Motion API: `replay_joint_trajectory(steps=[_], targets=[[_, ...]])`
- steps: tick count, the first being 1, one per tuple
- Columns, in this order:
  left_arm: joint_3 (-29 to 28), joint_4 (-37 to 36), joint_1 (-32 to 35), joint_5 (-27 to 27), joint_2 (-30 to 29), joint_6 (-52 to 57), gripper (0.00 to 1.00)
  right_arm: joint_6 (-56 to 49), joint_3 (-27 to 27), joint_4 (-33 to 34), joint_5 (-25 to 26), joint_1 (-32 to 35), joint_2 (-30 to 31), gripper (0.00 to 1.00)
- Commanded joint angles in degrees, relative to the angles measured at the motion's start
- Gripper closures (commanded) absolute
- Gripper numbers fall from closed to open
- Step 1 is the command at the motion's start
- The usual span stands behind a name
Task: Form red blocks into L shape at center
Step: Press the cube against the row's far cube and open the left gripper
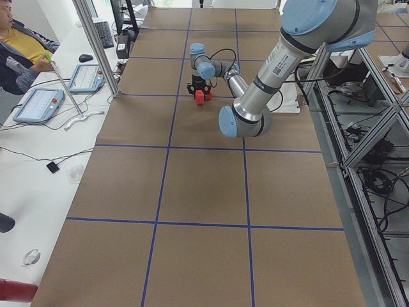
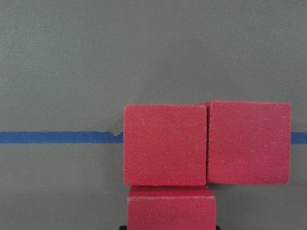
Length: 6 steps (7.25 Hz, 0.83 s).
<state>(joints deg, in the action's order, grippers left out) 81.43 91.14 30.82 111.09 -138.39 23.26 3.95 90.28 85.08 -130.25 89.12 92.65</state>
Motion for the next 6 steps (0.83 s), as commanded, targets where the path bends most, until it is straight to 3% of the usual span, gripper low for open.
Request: replay_joint_trajectory(steps=[1,6], targets=[[-0.74,0.78,-0.23,0.00,-0.04,-0.14,0.76,0.00,-0.01,0.00,-0.09,0.00,0.07,0.01],[-1.19,1.94,-0.58,0.00,-0.04,-1.55,0.73,0.00,-0.01,0.00,0.00,0.00,0.16,0.01]])
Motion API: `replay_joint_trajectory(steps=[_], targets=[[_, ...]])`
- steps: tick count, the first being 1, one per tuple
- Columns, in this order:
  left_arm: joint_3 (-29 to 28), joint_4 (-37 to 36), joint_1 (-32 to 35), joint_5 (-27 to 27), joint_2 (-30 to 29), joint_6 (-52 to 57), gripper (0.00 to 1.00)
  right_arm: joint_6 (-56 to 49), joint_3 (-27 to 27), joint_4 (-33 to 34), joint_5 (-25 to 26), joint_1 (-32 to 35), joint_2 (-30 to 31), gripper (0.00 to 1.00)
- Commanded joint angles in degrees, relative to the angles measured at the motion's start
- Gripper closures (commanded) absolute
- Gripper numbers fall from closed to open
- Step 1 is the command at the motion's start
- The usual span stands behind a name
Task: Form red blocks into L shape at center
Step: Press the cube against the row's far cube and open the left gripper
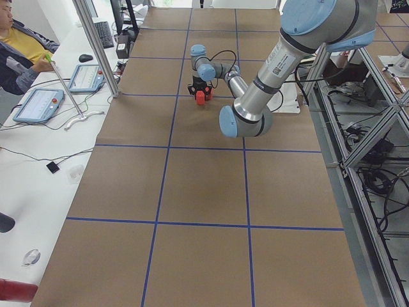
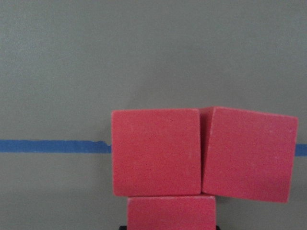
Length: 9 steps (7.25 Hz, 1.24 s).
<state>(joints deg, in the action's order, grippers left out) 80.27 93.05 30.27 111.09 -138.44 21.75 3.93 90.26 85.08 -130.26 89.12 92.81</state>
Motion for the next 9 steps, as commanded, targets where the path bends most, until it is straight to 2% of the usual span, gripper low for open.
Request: replay_joint_trajectory(steps=[1,2,6,9], targets=[[-0.03,0.03,-0.03,0.00,0.01,-0.13,0.69,0.02,0.00,0.00,0.00,0.00,0.00,0.01],[-0.03,-0.06,-0.03,0.00,0.01,-0.13,0.60,0.02,0.09,0.00,0.00,0.00,0.00,0.01],[-0.03,0.46,-1.17,0.00,0.19,-5.57,0.01,0.02,0.00,0.00,0.00,0.00,-0.08,0.01],[0.32,3.63,-1.00,-0.08,0.63,-5.67,0.00,0.02,-0.18,0.00,0.00,0.00,-0.26,0.01]])
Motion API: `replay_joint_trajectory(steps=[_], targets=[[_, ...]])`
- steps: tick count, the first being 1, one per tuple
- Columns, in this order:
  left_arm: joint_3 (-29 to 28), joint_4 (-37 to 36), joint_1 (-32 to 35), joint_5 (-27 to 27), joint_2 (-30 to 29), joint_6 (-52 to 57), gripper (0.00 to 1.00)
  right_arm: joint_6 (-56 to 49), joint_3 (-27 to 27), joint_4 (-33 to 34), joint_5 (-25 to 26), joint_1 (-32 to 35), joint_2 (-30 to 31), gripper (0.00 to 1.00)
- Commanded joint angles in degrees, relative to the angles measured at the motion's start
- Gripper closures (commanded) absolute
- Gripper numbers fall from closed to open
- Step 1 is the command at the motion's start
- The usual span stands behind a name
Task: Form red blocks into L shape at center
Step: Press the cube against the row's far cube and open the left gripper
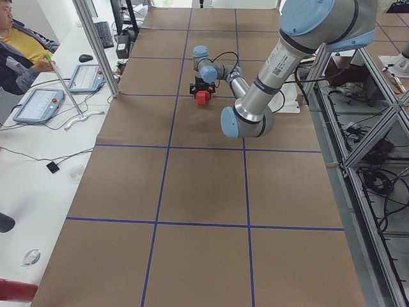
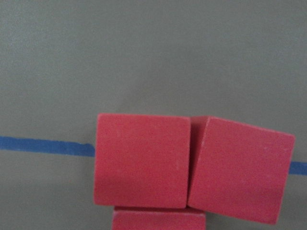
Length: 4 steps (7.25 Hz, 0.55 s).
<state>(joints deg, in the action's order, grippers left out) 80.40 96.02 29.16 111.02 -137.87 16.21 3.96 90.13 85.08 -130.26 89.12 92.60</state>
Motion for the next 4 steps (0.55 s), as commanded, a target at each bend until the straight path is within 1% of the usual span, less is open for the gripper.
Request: replay_joint_trajectory(steps=[1,4], targets=[[0.81,0.57,0.55,-0.01,-0.03,-0.13,0.00,0.00,-0.04,0.00,0.00,0.00,-0.05,0.01],[3.44,-0.04,4.84,-0.01,0.14,0.22,0.00,0.00,0.04,0.00,0.00,0.00,-0.05,0.01]])
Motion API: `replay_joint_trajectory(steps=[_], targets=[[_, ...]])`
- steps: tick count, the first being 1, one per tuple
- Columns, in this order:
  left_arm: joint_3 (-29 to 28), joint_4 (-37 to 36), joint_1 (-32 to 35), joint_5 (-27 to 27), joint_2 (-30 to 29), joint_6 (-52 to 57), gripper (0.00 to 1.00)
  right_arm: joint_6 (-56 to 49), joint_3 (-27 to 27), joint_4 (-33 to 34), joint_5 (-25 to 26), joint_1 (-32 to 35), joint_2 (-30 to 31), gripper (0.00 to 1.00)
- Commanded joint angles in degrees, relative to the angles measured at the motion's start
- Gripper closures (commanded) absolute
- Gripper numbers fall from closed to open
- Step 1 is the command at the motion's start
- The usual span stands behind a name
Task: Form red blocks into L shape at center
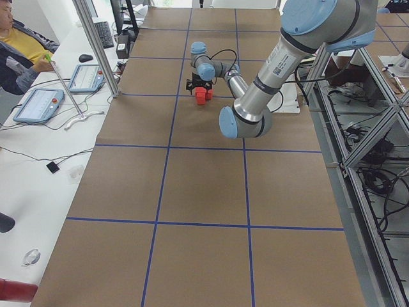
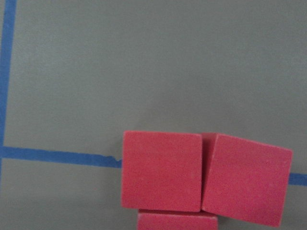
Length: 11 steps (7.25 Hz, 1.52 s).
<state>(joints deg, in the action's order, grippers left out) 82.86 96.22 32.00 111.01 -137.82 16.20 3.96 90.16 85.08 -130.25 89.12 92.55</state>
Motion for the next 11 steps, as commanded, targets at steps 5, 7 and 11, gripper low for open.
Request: replay_joint_trajectory(steps=[5,7,11], targets=[[4.07,-3.40,21.82,10.08,13.32,-3.07,0.00,-0.09,-0.34,0.00,0.00,0.00,0.09,0.01],[4.16,-2.54,36.13,23.39,28.40,-7.83,0.00,-0.18,-0.34,0.00,0.09,0.00,0.17,0.01],[4.15,-1.30,56.38,19.69,44.79,-7.32,0.00,-0.18,-0.34,0.00,0.09,0.00,0.26,0.01]])
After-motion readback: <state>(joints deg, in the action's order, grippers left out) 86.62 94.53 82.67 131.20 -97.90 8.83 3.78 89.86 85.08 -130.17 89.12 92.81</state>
